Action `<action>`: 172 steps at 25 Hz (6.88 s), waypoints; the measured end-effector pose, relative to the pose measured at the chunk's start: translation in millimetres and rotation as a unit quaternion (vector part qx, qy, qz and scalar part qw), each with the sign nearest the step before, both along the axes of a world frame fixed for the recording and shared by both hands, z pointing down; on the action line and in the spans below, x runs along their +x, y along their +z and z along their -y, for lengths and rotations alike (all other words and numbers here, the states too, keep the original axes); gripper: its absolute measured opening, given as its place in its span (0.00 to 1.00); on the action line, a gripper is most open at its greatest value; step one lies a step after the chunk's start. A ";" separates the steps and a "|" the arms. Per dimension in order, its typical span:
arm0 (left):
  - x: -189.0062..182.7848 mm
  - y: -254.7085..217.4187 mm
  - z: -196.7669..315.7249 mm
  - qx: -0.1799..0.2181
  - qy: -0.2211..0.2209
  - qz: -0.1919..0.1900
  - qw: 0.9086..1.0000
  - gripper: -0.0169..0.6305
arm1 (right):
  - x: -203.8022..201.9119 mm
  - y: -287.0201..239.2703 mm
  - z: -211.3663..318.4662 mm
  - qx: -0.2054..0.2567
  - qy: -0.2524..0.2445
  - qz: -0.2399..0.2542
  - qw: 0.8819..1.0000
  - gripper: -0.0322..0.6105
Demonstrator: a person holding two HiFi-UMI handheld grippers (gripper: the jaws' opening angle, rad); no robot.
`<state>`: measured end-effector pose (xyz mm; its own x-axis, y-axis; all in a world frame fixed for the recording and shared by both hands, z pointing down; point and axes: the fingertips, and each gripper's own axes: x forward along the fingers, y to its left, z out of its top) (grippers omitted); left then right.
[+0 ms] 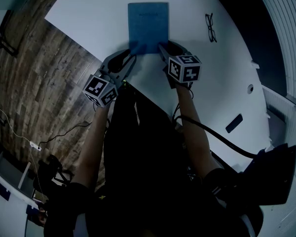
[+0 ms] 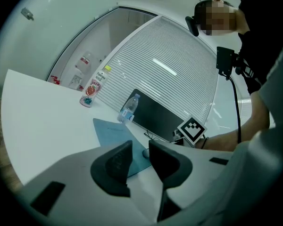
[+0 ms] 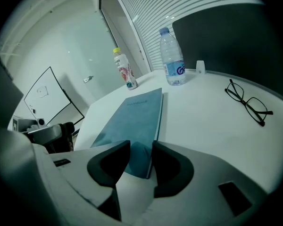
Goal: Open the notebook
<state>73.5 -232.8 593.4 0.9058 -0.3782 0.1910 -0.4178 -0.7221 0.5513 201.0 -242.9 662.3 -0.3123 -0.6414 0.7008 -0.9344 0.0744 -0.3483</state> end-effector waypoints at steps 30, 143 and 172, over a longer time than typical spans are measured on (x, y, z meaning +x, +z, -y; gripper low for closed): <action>-17.2 -40.0 -1.4 0.022 -0.005 -0.007 1.000 0.18 | -9.0 -56.7 5.8 0.054 0.003 0.005 0.999 0.11; -176.0 -21.7 24.2 -0.014 -0.135 -0.034 0.990 0.17 | -265.9 -3.3 58.6 0.007 -0.276 -0.029 0.961 0.09; -176.3 -57.6 11.5 -0.001 -0.108 -0.032 0.994 0.17 | -266.4 -46.5 48.0 0.019 -0.238 0.059 0.969 0.12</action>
<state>-102.7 -244.3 535.8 0.8136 -0.5649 0.1377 -0.5275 -0.6176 0.5834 -65.5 -291.0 615.8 -0.6563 -0.4290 0.6207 -0.7443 0.5027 -0.4396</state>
